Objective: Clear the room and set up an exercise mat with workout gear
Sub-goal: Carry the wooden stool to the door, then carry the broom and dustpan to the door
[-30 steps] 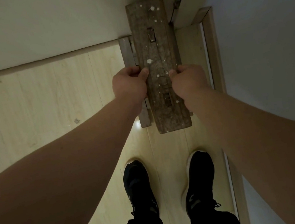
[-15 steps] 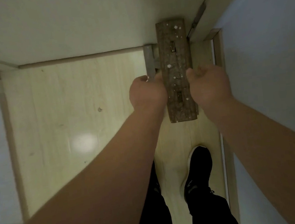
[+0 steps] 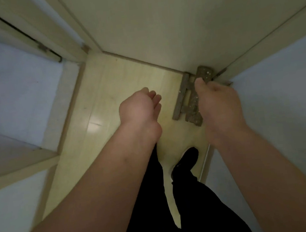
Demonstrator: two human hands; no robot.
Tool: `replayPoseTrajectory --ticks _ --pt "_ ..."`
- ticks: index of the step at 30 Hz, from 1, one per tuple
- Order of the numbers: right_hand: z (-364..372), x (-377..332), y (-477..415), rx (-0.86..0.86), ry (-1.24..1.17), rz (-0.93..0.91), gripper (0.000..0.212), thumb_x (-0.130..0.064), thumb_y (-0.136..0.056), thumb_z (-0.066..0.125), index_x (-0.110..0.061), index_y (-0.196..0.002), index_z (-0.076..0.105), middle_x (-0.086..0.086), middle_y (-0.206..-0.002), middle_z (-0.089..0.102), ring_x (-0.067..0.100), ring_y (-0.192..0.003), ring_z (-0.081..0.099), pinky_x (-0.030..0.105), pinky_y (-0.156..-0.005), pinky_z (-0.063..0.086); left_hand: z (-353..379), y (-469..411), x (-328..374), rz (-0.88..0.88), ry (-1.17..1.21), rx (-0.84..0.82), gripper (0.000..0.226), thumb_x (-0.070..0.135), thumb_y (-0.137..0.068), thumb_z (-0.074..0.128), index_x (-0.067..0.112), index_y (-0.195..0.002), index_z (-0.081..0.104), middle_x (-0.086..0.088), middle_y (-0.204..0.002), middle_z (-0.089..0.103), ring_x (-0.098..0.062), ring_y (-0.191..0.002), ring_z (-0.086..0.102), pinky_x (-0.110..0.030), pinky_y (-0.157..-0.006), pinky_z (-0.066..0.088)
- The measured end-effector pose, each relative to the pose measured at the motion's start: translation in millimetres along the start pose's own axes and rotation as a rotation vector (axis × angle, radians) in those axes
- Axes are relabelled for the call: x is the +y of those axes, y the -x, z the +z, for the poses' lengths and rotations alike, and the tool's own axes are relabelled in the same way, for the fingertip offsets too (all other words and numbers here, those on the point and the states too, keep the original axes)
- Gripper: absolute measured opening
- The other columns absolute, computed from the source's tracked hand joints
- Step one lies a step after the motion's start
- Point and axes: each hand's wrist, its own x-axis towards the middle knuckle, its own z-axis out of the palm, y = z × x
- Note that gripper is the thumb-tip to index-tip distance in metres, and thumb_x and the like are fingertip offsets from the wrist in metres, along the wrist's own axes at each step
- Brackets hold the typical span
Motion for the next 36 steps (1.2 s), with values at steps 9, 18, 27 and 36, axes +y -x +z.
replayPoseTrajectory --ticks 9,18,27,36 --pt "19.6 -151.1 157.1 -0.291 0.448 -0.290 0.064 -0.059 -0.092 0.058 -0.015 -0.139 0.058 -0.003 -0.135 0.062 0.018 -0.123 0.059 0.041 -0.104 0.048 -91.7 157.9 105.6 0.417 -0.376 -0.021 0.039 0.025 -0.096 0.063 0.015 -0.133 0.060 0.002 -0.119 0.068 -0.010 -0.110 0.065 -0.031 -0.103 0.049" --pt "83.2 -209.0 254.6 -0.559 1.366 -0.958 0.059 -0.054 -0.101 0.044 -0.027 -0.153 0.038 -0.002 -0.143 0.057 0.018 -0.128 0.054 0.033 -0.100 0.045 -211.3 232.0 167.9 0.926 -1.451 0.094 0.049 0.043 -0.105 0.038 0.032 -0.152 0.034 0.012 -0.149 0.046 -0.007 -0.133 0.043 -0.019 -0.103 0.031" --pt "168.1 -241.9 294.3 -0.826 1.779 -1.522 0.063 -0.041 -0.107 0.036 -0.023 -0.160 0.008 -0.007 -0.168 0.010 0.011 -0.153 0.015 0.031 -0.116 0.027 -266.4 253.7 178.8 0.718 -1.541 0.385 0.052 0.041 -0.106 0.034 0.029 -0.156 0.023 0.011 -0.159 0.029 -0.013 -0.141 0.037 -0.033 -0.109 0.040" --pt "252.5 -253.0 328.5 -1.173 1.821 -2.123 0.065 -0.039 -0.108 0.032 -0.013 -0.160 0.004 0.006 -0.169 0.005 0.021 -0.155 0.005 0.036 -0.123 0.011 -300.0 276.9 144.0 0.324 -1.247 0.786 0.060 0.037 -0.108 0.029 0.018 -0.159 0.006 0.000 -0.167 0.007 -0.017 -0.154 0.005 -0.028 -0.121 0.008"
